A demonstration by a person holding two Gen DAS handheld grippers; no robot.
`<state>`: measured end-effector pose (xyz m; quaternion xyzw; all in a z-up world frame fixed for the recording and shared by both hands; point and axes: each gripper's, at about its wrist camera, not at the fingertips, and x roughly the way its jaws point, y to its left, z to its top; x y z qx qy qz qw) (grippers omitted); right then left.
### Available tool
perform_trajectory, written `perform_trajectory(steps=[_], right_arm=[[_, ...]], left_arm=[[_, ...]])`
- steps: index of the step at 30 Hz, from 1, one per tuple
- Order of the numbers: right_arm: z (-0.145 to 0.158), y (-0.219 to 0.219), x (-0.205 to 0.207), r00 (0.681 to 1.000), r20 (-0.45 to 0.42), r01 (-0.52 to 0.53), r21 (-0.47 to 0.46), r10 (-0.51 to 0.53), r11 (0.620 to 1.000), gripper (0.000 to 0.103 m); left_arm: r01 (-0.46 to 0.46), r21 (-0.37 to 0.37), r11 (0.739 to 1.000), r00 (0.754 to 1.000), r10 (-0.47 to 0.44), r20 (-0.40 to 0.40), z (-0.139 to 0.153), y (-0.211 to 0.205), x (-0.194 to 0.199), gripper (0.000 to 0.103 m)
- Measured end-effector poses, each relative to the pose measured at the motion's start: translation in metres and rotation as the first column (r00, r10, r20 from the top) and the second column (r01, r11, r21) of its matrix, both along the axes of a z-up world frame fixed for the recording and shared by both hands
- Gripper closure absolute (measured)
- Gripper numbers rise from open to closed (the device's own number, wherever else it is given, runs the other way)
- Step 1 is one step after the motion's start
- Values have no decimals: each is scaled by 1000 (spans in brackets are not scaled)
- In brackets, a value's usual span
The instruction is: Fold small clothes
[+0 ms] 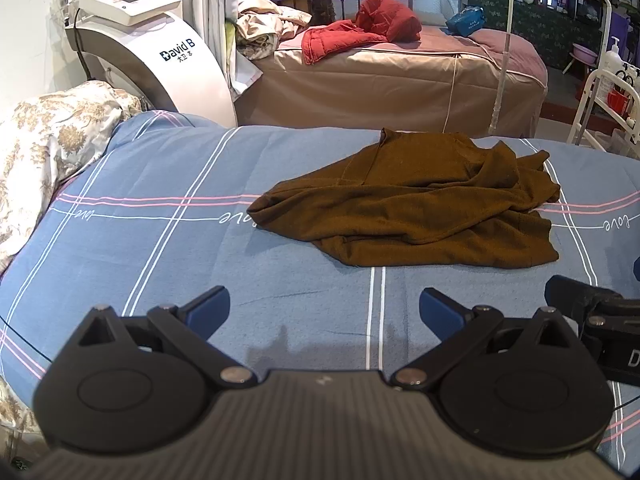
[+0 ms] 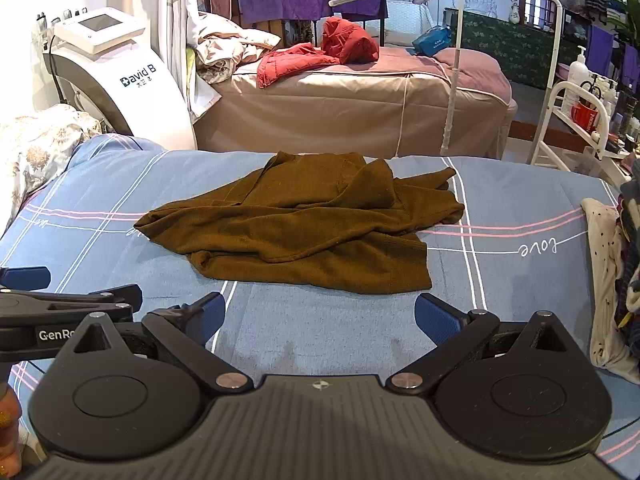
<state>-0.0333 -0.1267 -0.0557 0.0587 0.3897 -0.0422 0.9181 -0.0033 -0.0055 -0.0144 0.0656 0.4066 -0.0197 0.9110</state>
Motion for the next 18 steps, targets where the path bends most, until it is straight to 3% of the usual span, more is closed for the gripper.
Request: perform_trajectory(steps=[18], right_arm=[[-2,1,-1,1000,-6,-4,0,4,1000,0]], left_arm=[[4,9,1000,1000,-4,-2,-1,-1,1,0]])
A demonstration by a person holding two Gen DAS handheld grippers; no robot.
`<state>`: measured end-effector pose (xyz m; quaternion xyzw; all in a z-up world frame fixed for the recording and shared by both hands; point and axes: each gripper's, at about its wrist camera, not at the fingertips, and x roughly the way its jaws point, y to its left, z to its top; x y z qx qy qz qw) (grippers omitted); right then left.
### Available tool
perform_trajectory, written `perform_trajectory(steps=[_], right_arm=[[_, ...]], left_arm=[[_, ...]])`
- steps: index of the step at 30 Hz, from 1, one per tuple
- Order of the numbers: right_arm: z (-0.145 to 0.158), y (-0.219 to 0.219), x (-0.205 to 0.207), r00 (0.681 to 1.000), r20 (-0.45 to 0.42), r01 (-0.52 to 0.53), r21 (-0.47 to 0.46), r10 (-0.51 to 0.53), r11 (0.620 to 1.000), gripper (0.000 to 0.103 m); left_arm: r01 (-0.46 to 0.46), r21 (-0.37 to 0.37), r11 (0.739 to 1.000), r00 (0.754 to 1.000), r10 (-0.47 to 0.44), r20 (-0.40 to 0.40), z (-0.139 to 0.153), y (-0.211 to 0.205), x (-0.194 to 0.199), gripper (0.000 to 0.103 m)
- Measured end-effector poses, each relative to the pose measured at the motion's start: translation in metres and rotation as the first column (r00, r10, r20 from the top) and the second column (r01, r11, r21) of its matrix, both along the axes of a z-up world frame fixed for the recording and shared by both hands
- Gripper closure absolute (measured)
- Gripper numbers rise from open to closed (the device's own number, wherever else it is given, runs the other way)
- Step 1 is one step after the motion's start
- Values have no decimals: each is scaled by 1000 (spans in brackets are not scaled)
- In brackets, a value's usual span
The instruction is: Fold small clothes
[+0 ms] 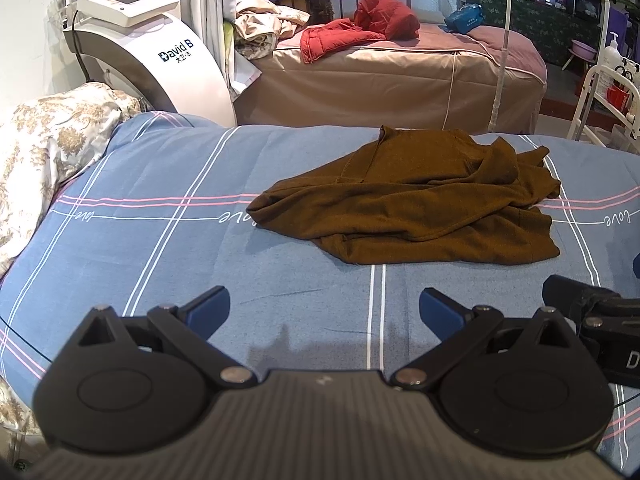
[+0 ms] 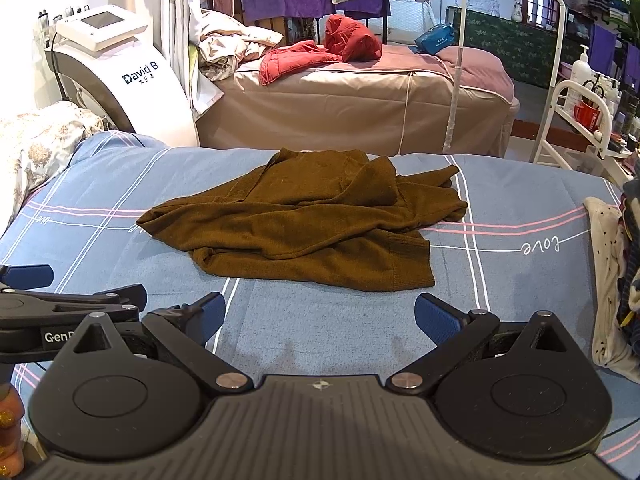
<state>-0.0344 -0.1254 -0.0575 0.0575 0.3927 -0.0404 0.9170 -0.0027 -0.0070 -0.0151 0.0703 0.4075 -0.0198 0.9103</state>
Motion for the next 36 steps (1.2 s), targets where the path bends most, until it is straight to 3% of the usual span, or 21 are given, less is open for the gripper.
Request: perform_trajectory(steps=[24,36], right_arm=[[-8,0,1,1000,-21,-9,38,10,999,0],[-24,-4,-3,998,49,-35,53,33,998,0]], left_arm=[[1,-10,1000,1000,-1,-31,-10,2,3,0],[-37,-138,990,995,23,-96,-39,13,14,0]])
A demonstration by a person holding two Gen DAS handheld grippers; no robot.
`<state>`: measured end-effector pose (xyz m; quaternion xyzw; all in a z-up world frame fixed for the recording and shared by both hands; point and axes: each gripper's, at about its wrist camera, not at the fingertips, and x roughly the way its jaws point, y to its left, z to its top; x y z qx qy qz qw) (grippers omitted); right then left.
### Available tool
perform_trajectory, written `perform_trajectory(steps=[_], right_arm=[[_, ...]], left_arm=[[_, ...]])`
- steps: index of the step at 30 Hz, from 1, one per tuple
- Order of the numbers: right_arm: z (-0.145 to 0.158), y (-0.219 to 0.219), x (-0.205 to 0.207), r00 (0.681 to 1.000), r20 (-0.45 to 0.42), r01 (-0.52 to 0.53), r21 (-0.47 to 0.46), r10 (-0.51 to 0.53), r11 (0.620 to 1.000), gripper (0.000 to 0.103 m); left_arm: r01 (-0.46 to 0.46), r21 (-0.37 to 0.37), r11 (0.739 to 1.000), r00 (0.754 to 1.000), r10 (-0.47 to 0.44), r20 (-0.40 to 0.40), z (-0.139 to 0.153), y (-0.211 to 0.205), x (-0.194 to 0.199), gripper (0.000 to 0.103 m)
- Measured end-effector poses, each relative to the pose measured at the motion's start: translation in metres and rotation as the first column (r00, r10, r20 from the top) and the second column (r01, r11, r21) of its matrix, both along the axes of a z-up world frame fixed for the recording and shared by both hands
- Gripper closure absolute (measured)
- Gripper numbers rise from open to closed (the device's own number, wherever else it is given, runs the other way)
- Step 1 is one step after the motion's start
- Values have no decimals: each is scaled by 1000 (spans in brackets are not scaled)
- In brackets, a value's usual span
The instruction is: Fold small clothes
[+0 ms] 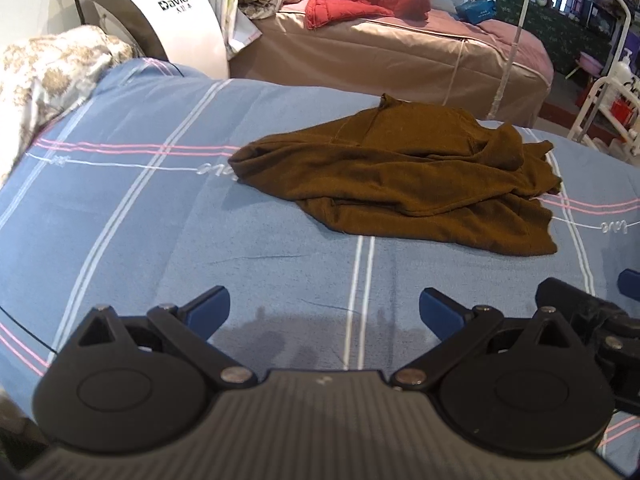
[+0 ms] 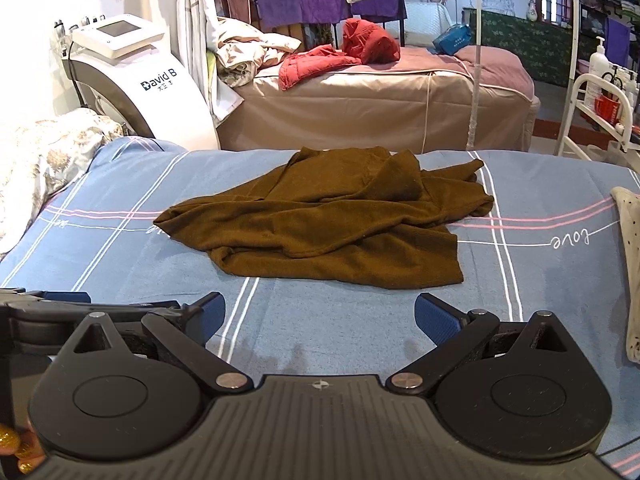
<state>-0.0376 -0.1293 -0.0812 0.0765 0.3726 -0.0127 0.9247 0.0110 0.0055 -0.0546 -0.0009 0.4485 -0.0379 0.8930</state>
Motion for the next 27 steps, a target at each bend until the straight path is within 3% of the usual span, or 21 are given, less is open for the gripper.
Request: perform_trajectory(steps=[4,7,9,12,14,16,18,20,25,27], right_arm=[[-16,-5,-2,999,41,-19,30,18,999,0],[-34,-7,-3,996,69,-61,25,59,998,0],[-47,-9,3,993,74,-89,-14,90,996,0],[-57,-19,18,987,120,-88,-120,103,989,0],[-64,-35,35,985,153,-59,-153,82,987,0],[-79,-57,58,993,114,8,-155,10,988,0],[-96,-81,77,996,61,76,-98,-70,992,0],[-114,-97,92,993,-13,118,-75,-120,990,29],[-120,-88,95,991,10,133,-103,-133,986,20],[-117,-81,94,992,2,124,-107,-125,986,38]], left_arm=[[0,-96,995,1000,3,26,-19,5,-5,0],[-4,-145,989,992,-15,-129,-48,12,4,0],[-51,-115,992,983,29,-183,-64,18,7,0],[-37,48,998,995,41,-85,-71,21,-1,0],[-33,119,992,997,40,-58,-71,23,-1,0],[-40,117,992,997,48,-67,-72,29,1,0],[-48,88,995,995,56,-87,-73,37,3,0],[-55,68,996,993,62,-103,-74,42,5,0],[-24,80,997,992,34,-118,-80,35,6,0],[-8,75,997,993,16,-117,-81,30,4,0]])
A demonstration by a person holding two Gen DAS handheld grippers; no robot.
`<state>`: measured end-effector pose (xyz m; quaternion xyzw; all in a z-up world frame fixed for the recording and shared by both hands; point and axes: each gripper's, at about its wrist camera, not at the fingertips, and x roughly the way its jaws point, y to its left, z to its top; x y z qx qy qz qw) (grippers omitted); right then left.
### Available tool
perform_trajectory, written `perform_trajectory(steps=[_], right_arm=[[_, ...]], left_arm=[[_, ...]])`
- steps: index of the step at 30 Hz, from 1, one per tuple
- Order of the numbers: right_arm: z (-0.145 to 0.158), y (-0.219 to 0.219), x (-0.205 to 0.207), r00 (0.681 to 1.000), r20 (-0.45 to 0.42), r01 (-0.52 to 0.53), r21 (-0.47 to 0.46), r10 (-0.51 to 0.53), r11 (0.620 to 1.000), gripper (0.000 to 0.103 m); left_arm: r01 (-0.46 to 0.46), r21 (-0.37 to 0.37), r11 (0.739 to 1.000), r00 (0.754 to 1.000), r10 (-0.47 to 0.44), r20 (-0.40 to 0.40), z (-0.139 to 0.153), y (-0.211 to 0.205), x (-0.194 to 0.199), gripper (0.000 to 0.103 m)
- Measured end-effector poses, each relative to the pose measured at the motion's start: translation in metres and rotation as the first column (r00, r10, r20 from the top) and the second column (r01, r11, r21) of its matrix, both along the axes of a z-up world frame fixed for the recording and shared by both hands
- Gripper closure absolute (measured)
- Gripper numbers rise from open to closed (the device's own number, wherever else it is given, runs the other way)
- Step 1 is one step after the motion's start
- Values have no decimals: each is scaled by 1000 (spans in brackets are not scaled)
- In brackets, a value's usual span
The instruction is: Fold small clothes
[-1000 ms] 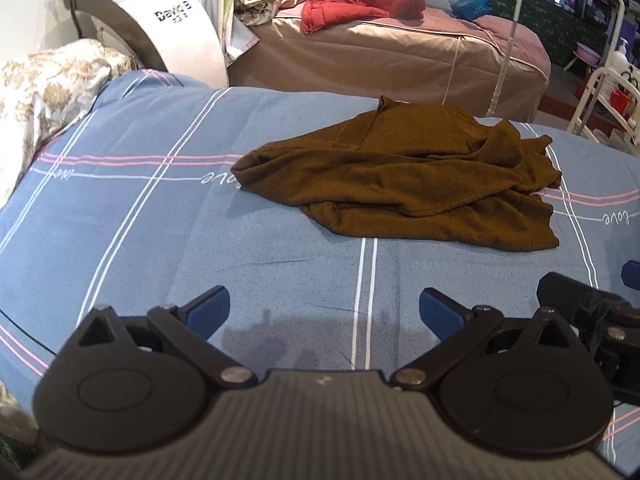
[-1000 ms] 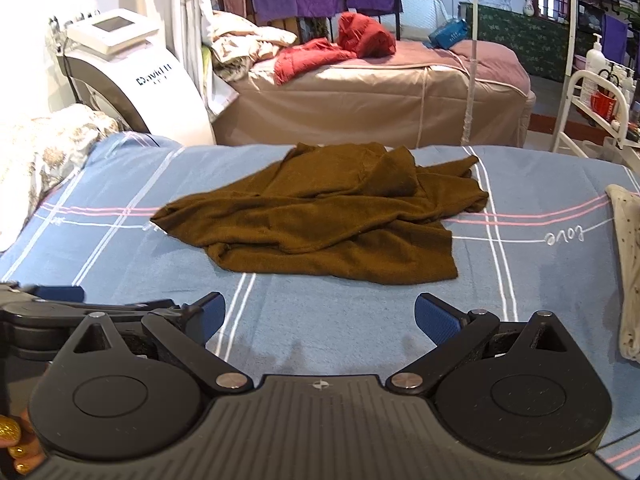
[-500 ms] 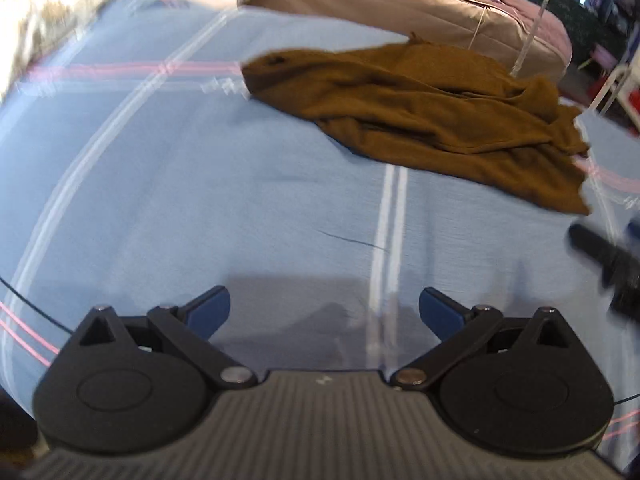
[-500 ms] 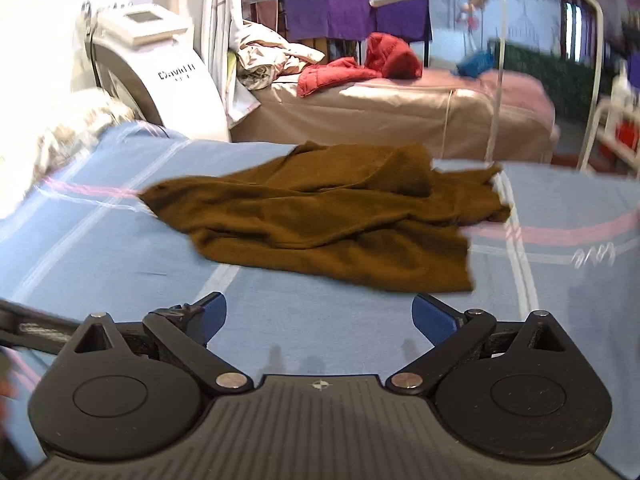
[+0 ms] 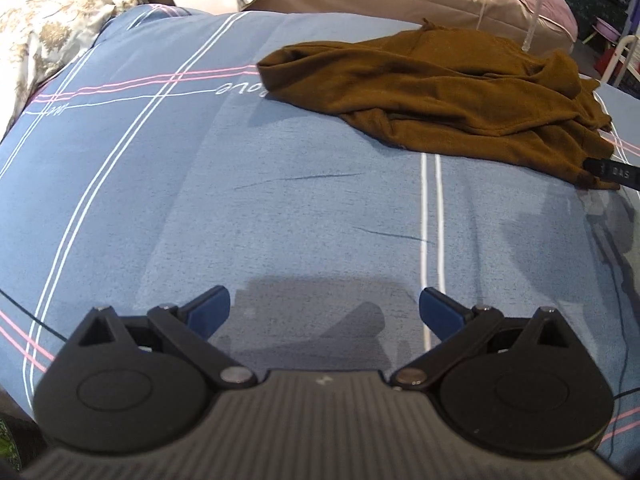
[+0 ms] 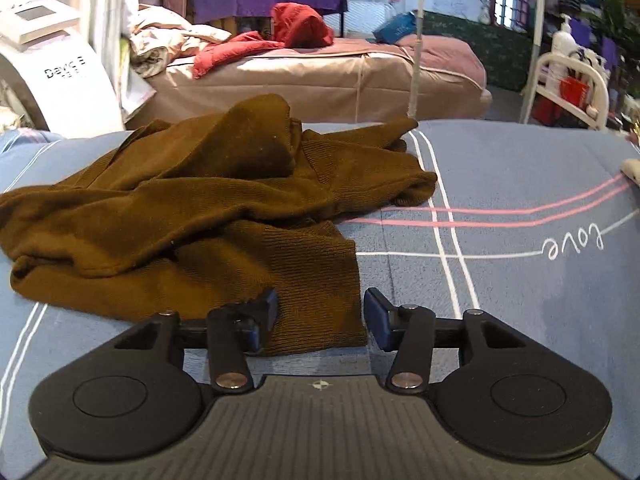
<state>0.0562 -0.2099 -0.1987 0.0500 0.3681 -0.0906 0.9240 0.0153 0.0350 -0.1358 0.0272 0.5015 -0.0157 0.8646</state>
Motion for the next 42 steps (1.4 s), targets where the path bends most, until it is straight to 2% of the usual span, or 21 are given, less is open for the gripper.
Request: perform_trajectory(steps=[1,2,3,6,10,13,15,17,18,19,21,22,24,26,30,33,35,36,38,41,42], right_arm=[[0,5,0,1000,-4,-28,1,28,1000,80],[3,11,-3,999,-7,-42,3,42,999,96],[7,14,-6,999,-3,-44,25,44,999,96],[19,21,-22,997,21,-75,225,72,971,96],[47,79,-71,961,60,-275,295,270,915,96],[64,133,-121,879,57,-462,349,474,815,96],[71,165,-152,799,58,-573,376,599,728,96],[74,193,-175,720,44,-639,434,693,635,96],[75,205,-185,681,47,-679,413,731,606,96],[76,212,-192,667,50,-702,376,743,605,96],[72,209,-188,707,35,-668,362,707,650,94],[71,202,-183,741,33,-632,372,671,680,84],[74,180,-173,801,47,-567,382,597,730,59],[81,159,-162,851,64,-508,353,521,786,12],[83,121,-137,924,87,-382,214,372,899,4],[71,103,-119,960,61,-279,81,275,957,1],[64,90,-114,975,36,-221,20,220,975,0],[61,83,-115,980,29,-199,17,199,980,0],[57,69,-118,980,63,-194,99,189,976,0],[46,68,-99,972,75,-233,221,221,947,0],[41,72,-90,977,50,-212,222,206,952,1]], left_arm=[[9,-2,1000,1000,-9,0,0,-3,-1,0],[19,-3,1000,1000,-19,1,1,-6,-2,0],[27,-1,1000,1000,-27,2,2,-8,-3,0],[30,19,999,999,-30,18,8,-7,-7,0],[-35,49,998,997,32,63,24,20,-8,0],[-122,86,989,987,111,117,39,53,-12,0],[-172,98,980,978,158,134,44,74,-16,0],[-196,61,979,973,187,133,46,87,-22,0],[-190,33,981,975,185,122,46,91,-24,0],[-186,14,982,977,183,113,45,92,-26,0],[-184,11,983,978,182,102,42,92,-28,0],[-177,15,984,980,175,96,40,91,-30,0],[-151,14,988,984,149,96,37,86,-31,0],[-124,7,992,988,123,92,32,78,-33,0],[-56,-2,998,997,56,53,18,53,-25,0],[-8,83,996,1000,10,-28,-1,26,-26,0],[36,152,988,998,-28,-59,-11,13,-35,0],[56,173,983,997,-45,-66,-13,9,-41,0],[98,175,980,994,-87,-66,-18,4,-55,0],[113,103,988,993,-109,-42,-27,5,-70,2],[109,72,991,994,-106,-32,-29,6,-71,11]])
